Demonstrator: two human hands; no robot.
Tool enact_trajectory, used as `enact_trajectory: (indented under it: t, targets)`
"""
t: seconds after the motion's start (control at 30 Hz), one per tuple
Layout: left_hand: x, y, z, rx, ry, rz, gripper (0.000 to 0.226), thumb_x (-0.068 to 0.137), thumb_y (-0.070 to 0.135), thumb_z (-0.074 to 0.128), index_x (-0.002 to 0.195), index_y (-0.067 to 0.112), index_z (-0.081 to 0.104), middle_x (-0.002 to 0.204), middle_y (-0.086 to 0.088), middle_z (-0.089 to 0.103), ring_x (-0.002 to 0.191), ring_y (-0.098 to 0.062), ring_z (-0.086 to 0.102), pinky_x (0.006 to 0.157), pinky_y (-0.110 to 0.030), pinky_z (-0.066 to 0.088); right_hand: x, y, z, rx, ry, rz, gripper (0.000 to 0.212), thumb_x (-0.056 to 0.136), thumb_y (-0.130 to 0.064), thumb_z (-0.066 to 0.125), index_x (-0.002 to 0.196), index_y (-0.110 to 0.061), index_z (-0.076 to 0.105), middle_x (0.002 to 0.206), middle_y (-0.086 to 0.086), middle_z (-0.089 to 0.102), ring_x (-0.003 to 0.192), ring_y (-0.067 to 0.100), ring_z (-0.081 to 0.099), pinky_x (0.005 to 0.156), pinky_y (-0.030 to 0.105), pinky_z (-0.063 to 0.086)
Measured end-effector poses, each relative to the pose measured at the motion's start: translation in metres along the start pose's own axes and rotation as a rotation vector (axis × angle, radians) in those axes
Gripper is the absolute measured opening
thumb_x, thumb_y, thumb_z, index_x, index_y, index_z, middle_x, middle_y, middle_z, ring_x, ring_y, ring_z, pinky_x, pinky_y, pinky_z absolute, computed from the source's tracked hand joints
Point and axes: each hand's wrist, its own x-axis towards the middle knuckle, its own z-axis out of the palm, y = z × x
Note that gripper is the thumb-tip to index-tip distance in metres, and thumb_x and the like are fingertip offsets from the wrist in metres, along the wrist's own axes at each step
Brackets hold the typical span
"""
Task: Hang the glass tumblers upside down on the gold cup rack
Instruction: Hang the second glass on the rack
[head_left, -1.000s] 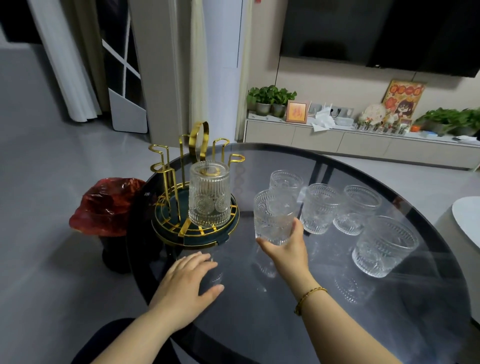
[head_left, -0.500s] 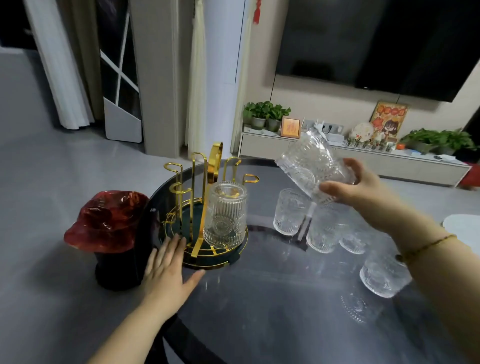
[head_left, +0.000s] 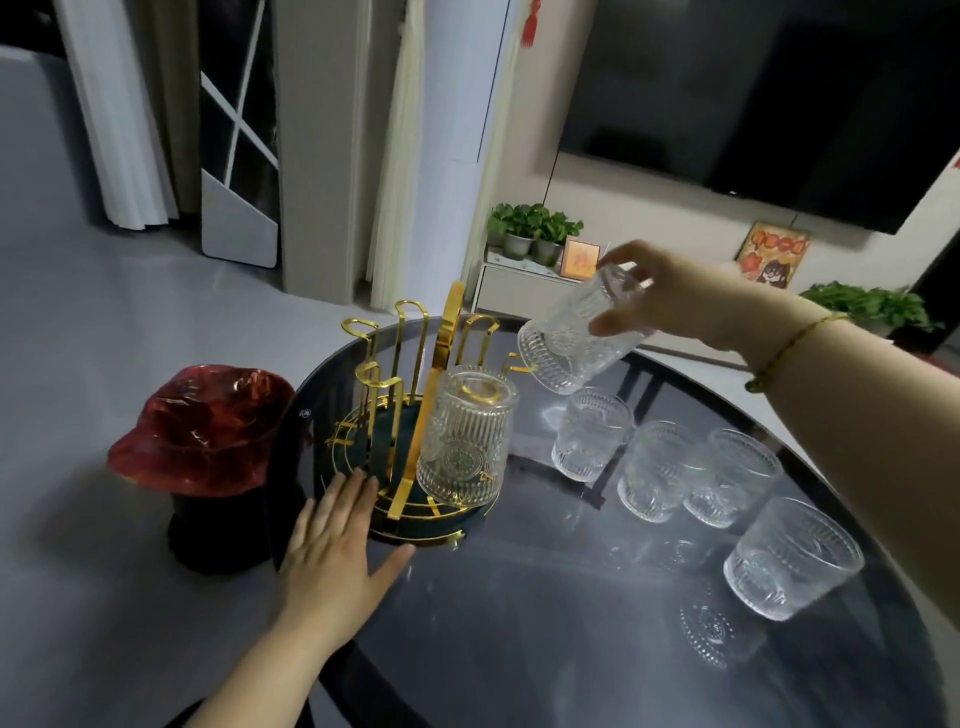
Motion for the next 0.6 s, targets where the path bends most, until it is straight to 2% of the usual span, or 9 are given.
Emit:
enact_trajectory:
  t: [0.07,0.17,0.23,0.27,0.33,0.47,0.6]
  targets:
    - [0.000,-0.001,0.000,-0.003,0.008,-0.001,0.131,0.034,0.083,-0.033,0.141,0.016,0.001,0.154,0.000,-0.004,0.137,-0.010,-0.012,0.113,-0.033,-0.008,0.005,-0.008,0.012,-0.085,-0.007,-0.024,0.068,0.062,-0.033,0.072,0.122,-0.026,0.041,0.108,-0.007,0.044,0.090,0.012,0.043,0.073,0.020,0.037]
    - [0.000,-0.003,0.004,-0.002,0.036,0.013,0.123,0.043,0.084,-0.027,0.141,0.017,0.002,0.151,0.004,-0.007,0.130,-0.004,-0.018,0.112,-0.032,-0.008,0.012,-0.014,0.028,-0.087,-0.073,-0.045,0.071,0.064,-0.030,0.072,0.126,-0.022,0.038,0.126,0.006,0.047,0.098,0.016,0.042,0.084,0.024,0.035]
    - [0.001,-0.004,0.007,-0.006,0.061,0.021,0.096,0.068,0.080,0.000,0.141,0.018,0.001,0.151,0.004,-0.008,0.126,-0.002,-0.020,0.112,-0.032,-0.007,0.017,-0.018,0.038,-0.064,-0.115,-0.036,0.073,0.065,-0.026,0.072,0.128,-0.021,0.036,0.133,0.010,0.043,0.107,0.021,0.044,0.089,0.028,0.035]
    - [0.001,-0.005,0.008,-0.010,0.060,0.015,0.081,0.081,0.069,0.019,0.141,0.018,0.001,0.153,0.003,-0.006,0.125,-0.001,-0.020,0.112,-0.032,-0.007,0.019,-0.019,0.044,-0.061,-0.134,-0.029,0.073,0.066,-0.025,0.072,0.129,-0.021,0.035,0.134,0.011,0.042,0.111,0.023,0.044,0.091,0.030,0.036]
    - [0.002,-0.006,0.011,-0.027,0.065,0.010,0.071,0.088,0.051,0.036,0.141,0.019,0.001,0.154,0.002,-0.004,0.124,0.000,-0.021,0.112,-0.031,-0.009,0.022,-0.020,0.053,-0.063,-0.160,-0.029,0.073,0.066,-0.022,0.072,0.129,-0.021,0.035,0.135,0.012,0.042,0.116,0.026,0.043,0.092,0.032,0.037]
    - [0.003,-0.008,0.015,-0.029,0.097,0.029,0.070,0.089,0.048,0.038,0.141,0.020,0.000,0.154,0.003,-0.004,0.125,-0.001,-0.022,0.106,-0.026,-0.012,0.025,-0.018,0.068,-0.060,-0.220,-0.050,0.074,0.067,-0.018,0.071,0.131,-0.021,0.033,0.139,0.012,0.039,0.124,0.028,0.039,0.099,0.035,0.033]
    - [0.004,-0.008,0.016,-0.036,0.108,0.023,0.070,0.089,0.048,0.038,0.141,0.021,0.001,0.154,0.004,-0.004,0.125,-0.001,-0.022,0.107,-0.027,-0.010,0.028,-0.012,0.078,-0.073,-0.264,-0.074,0.073,0.070,-0.015,0.068,0.132,-0.020,0.031,0.141,0.011,0.037,0.127,0.026,0.035,0.103,0.034,0.029]
